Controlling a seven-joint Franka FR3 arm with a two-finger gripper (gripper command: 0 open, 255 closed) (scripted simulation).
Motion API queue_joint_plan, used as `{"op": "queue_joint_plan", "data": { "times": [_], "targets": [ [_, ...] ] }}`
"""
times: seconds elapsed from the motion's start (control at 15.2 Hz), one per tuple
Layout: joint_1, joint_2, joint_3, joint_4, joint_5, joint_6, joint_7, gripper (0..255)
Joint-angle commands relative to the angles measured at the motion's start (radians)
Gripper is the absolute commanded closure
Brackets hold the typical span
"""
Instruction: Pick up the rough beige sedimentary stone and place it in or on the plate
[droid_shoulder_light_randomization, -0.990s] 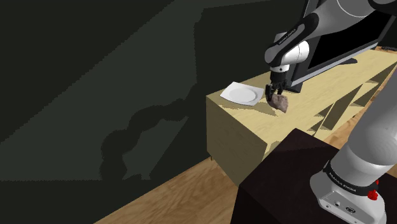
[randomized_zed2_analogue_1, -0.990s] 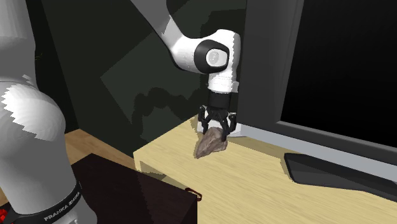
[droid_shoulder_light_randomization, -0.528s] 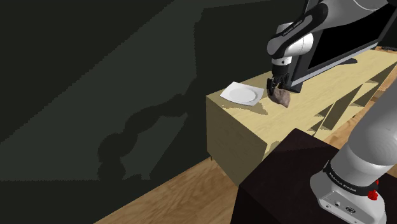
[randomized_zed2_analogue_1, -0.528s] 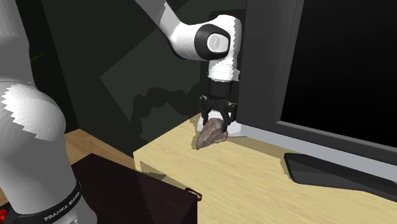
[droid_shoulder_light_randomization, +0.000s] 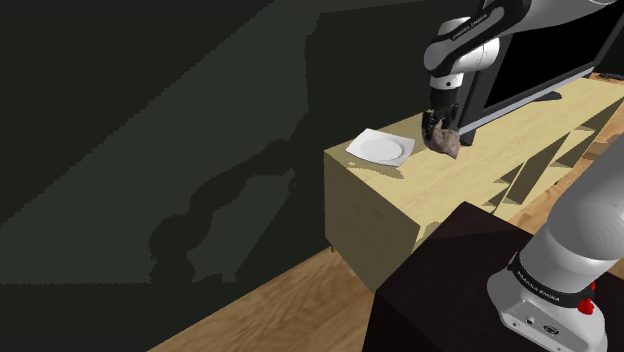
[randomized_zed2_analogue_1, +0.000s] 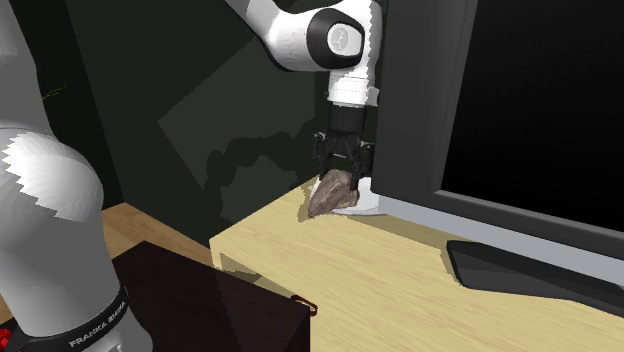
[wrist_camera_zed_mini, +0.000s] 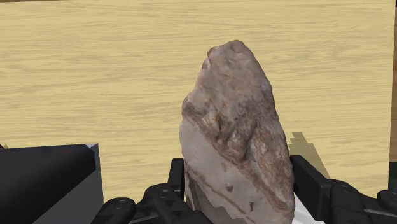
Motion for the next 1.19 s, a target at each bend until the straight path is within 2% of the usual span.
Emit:
{"op": "queue_joint_plan", "data": {
  "times": [0.0, 0.59, 1.06, 1.12],
  "targets": [
    [0.000, -0.016, 0.000, 0.008, -0.006, -0.024, 0.003, 255],
    [0.049, 0.250, 0.057, 0.377, 0.099, -0.140, 0.058, 255],
    [0.055, 0.500, 0.095, 0.770, 0.159, -0.290, 0.106, 255],
    [0.055, 0.503, 0.096, 0.761, 0.160, -0.278, 0.105, 255]
  ]
}}
